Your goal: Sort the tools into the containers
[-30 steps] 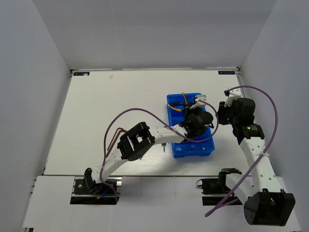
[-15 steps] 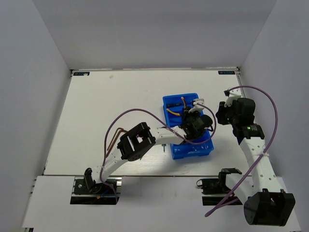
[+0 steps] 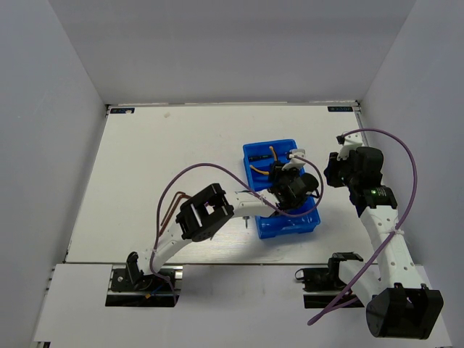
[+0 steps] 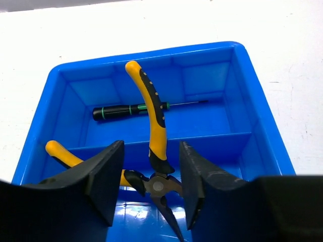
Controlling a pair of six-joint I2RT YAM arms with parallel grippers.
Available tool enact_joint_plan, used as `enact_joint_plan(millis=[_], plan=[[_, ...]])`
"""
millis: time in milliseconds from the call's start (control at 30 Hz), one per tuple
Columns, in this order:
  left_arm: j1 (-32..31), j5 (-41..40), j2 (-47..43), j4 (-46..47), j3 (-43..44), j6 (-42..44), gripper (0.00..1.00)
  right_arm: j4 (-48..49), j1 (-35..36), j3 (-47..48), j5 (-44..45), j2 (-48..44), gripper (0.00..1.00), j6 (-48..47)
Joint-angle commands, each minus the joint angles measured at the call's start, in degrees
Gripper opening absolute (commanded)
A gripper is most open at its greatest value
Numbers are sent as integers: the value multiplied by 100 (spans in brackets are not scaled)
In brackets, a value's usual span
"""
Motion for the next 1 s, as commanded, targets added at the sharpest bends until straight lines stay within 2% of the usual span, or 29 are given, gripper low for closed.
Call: enact_joint_plan(millis=[0,133,233,300,333,400,433,500,567,633,667,700,733,767,867,900,933,967], plan=[[-36,81,-478,-23,42,-49,59,132,-7,69,-10,-72,28,-52],[-36,301,-732,-23,147,65,60,132,-7,60,-18,-72,28,-70],[-36,591,-1136,-285,147,-39,54,150,-7,52,17,-90,31,-79],[-36,862,-1390,-644,69,-233,48,132,-16,69,34,-90,41,-79],[-36,977,-1688,-768,-80,-321,41,123,-16,60,43,-116,46,-87],[25,1327,-2032,-936,-448,-489,33,132,-16,60,17,-99,60,-96],[25,1330,-2199,-937,-590,-489,31,132,-7,60,8,-90,63,-87],[87,1574,-2656,-997,-914,-436,31,115,1,60,-106,-72,67,-105],[148,1707,-2937,-1392,-1074,-488,43,62,-16,60,-290,-37,67,-149],[280,2163,-3429,-2041,-1346,-672,59,-26,-16,86,-640,7,60,-236],[341,2374,-3605,-2340,-1434,-795,71,-52,-7,95,-773,50,55,-263],[489,2863,-3789,-2586,-1670,-892,75,-87,-7,95,-913,77,47,-359],[561,3138,-4183,-2972,-1820,-893,78,-235,10,130,-1367,103,19,-386],[622,3610,-4395,-3132,-1987,-893,81,-324,19,165,-1511,165,2,-543],[799,4333,-5220,-3650,-2795,-700,70,-658,89,376,-2223,235,0,-807],[886,4484,-5406,-3792,-3171,-621,58,-772,142,420,-2477,314,0,-860],[991,4589,-5582,-3967,-3314,-568,45,-843,229,595,-2688,375,8,-913],[992,4721,-5741,-4256,-3464,-568,33,-1000,256,675,-2803,428,22,-1009]])
